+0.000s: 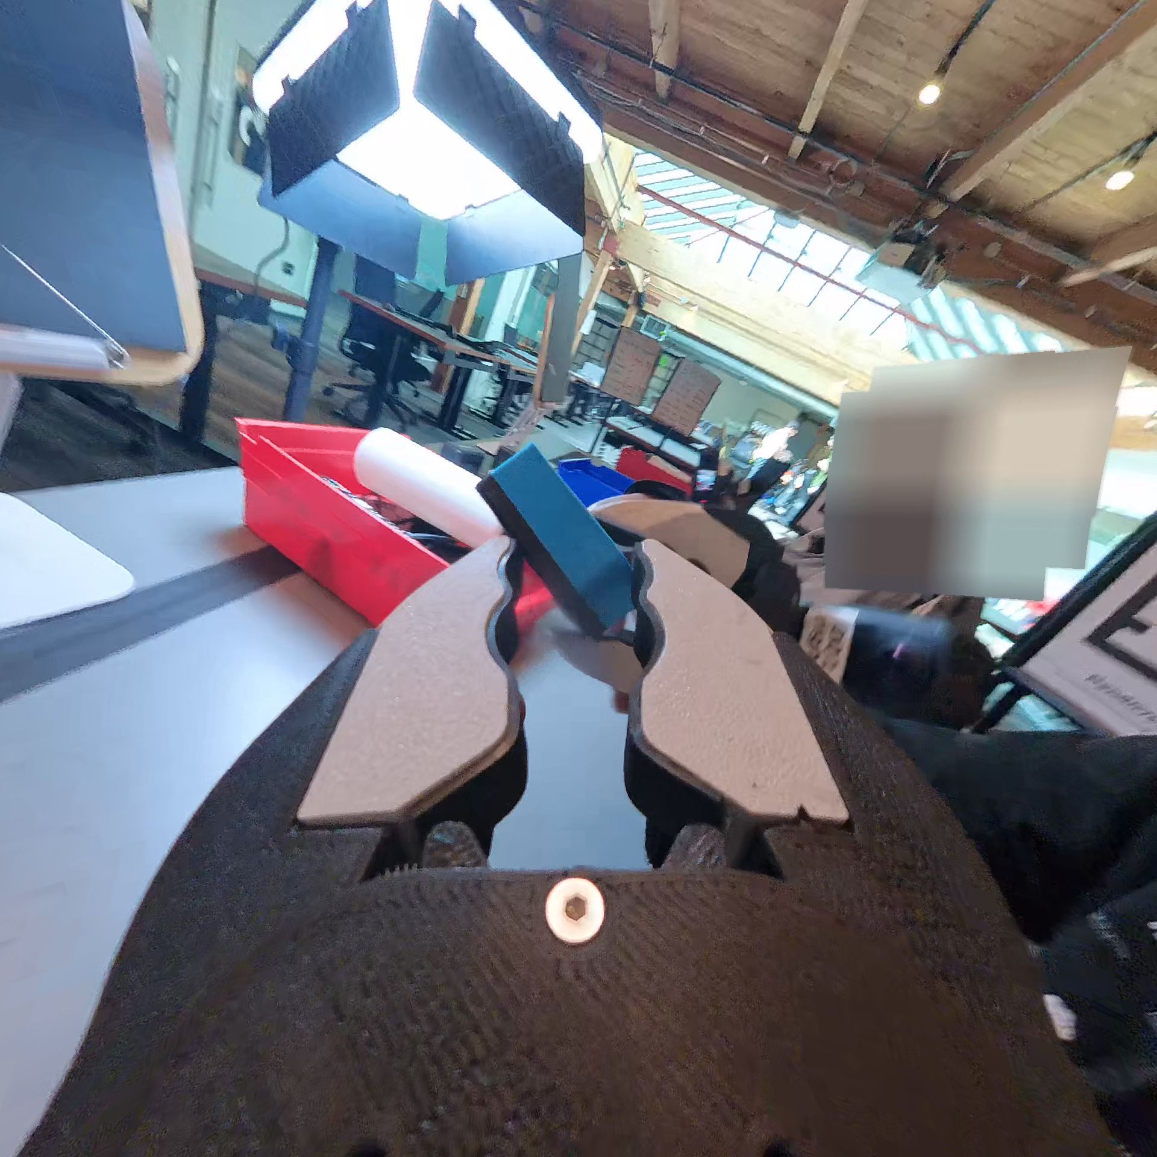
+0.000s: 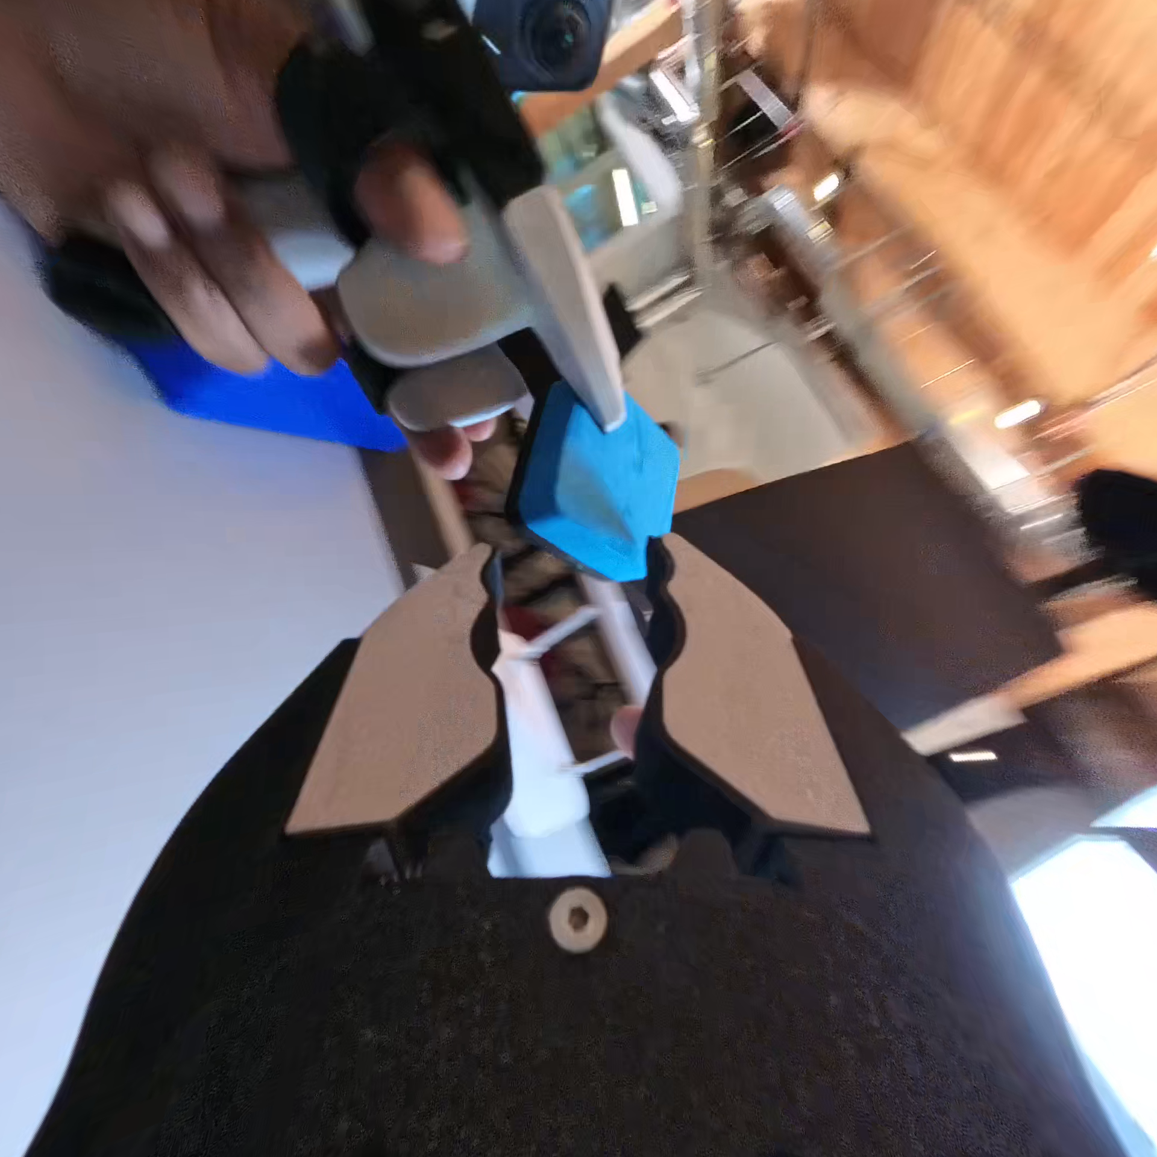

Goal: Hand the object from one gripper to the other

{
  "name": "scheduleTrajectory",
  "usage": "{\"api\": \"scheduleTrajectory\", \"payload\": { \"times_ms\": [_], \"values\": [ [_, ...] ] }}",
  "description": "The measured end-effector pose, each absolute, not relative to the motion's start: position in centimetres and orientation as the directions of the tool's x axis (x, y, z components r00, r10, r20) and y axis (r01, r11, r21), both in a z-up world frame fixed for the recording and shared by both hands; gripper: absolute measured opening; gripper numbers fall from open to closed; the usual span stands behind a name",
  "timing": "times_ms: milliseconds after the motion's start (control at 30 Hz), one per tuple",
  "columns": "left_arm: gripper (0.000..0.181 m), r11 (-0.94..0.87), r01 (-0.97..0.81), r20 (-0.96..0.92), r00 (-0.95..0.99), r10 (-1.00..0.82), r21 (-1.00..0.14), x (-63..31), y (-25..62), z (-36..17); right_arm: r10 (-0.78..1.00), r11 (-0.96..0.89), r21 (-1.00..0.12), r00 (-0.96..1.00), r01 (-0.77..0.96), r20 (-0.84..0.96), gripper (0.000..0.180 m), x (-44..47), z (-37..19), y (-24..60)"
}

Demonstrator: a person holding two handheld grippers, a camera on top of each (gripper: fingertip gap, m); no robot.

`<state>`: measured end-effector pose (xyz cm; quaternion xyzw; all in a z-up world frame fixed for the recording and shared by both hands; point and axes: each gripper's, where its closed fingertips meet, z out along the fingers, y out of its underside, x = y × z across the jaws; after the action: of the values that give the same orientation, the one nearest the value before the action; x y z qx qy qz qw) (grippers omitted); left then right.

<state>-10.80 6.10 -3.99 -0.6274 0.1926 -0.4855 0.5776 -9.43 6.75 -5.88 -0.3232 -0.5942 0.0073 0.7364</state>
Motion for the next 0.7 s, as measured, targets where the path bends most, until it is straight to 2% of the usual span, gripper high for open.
{"api": "scheduleTrajectory", "payload": {
  "times_ms": [67,100,167,267,333,467,633,700],
  "values": [
    [0.032,-0.173,0.227,0.271,0.536,-0.8,-0.959,-11.4,6.3,-4.2,0.66,0.648,-0.707,0.254,0.283,0.707,0.057,-9.2,-5.9,6.5],
    [0.032,-0.121,0.168,0.198,0.575,-0.794,-0.978,-11.7,6.3,-4.3,0.74,0.581,-0.775,0.236,0.247,0.63,0.061,-9.0,-5.7,6.4],
    [0.032,-0.029,0.015,0.031,0.64,-0.768,-0.999,-11.7,6.3,-4.8,0.806,0.511,-0.832,0.218,0.215,0.551,0.064,-8.5,-5.4,6.4],
    [0.032,0.055,-0.198,-0.173,0.65,-0.74,-0.979,-10.6,6.0,-6.0,0.806,0.506,-0.819,0.189,0.271,0.561,0.069,-8.6,-6.3,6.5],
    [0.032,0.042,-0.249,-0.193,0.621,-0.76,-0.968,-9.3,5.5,-6.8,0.794,0.511,-0.789,0.166,0.341,0.585,0.073,-9.4,-7.8,6.5],
    [0.032,-0.013,-0.328,-0.21,0.634,-0.744,-0.944,-8.9,5.9,-8.4,0.712,0.538,-0.698,0.188,0.472,0.676,0.062,-9.9,-9.5,7.6],
    [0.037,-0.048,-0.2,-0.101,0.672,-0.734,-0.979,-9.8,6.2,-7.0,0.696,0.472,-0.689,0.248,0.55,0.674,0.061,-7.9,-9.0,10.1],
    [0.04,-0.038,-0.159,-0.087,0.707,-0.702,-0.987,-11.7,6.4,-5.5,0.692,0.353,-0.677,0.306,0.646,0.653,0.061,-4.6,-9.1,13.3]
  ]
}}
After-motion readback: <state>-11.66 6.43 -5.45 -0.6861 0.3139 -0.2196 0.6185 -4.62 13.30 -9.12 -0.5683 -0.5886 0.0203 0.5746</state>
